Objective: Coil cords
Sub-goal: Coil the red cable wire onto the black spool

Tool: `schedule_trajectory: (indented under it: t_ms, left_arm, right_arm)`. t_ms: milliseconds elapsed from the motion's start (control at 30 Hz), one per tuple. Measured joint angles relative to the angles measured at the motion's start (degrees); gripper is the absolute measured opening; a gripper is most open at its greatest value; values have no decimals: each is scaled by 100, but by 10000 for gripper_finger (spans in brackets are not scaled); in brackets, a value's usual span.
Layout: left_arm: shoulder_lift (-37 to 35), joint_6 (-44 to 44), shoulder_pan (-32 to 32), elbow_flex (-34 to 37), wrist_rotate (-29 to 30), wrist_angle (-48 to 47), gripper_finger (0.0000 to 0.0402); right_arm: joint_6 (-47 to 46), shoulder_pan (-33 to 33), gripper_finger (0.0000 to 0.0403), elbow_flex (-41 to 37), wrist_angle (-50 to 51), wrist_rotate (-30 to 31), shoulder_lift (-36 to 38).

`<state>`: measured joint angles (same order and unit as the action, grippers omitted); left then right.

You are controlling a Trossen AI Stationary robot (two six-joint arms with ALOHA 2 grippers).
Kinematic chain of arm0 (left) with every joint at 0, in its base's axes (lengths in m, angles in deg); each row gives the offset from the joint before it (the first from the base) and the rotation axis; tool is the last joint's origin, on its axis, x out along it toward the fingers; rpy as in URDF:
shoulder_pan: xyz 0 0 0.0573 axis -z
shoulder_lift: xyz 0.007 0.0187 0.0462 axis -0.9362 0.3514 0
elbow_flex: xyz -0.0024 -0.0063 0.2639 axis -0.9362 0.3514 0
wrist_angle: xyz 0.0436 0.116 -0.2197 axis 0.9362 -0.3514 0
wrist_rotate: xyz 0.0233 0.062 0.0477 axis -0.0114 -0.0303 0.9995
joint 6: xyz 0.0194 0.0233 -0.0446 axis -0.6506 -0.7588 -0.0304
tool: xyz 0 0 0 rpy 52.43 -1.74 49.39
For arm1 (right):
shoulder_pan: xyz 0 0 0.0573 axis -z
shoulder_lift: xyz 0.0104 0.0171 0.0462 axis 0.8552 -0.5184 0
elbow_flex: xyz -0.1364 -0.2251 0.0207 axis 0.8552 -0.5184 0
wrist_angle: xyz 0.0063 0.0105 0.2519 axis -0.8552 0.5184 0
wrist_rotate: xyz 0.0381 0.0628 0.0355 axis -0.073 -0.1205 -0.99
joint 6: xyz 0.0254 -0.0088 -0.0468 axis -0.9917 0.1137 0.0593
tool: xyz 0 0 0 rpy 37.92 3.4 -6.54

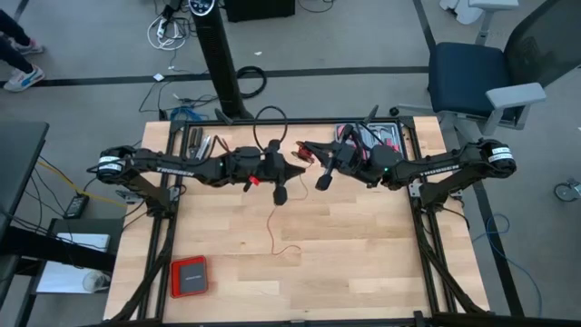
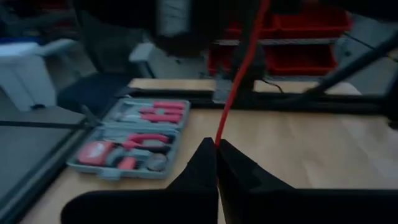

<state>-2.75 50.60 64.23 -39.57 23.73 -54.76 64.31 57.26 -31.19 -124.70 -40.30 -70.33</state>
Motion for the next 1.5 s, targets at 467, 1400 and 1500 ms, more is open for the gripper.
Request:
schedule_trajectory:
  t_ms: [467, 1400, 1500]
  left_arm:
    - [334, 20, -364, -9, -93, 920, 0]
    - [549, 9, -310, -2, 141, 1805, 0]
    - [549, -199, -310, -2, 175, 2006, 0]
  right_arm:
    - [-183, -31, 1, -4, -201, -281, -7]
    - [166, 113, 0, -4, -887, -742, -51]
    - [141, 98, 0, -4, -985, -891, -136]
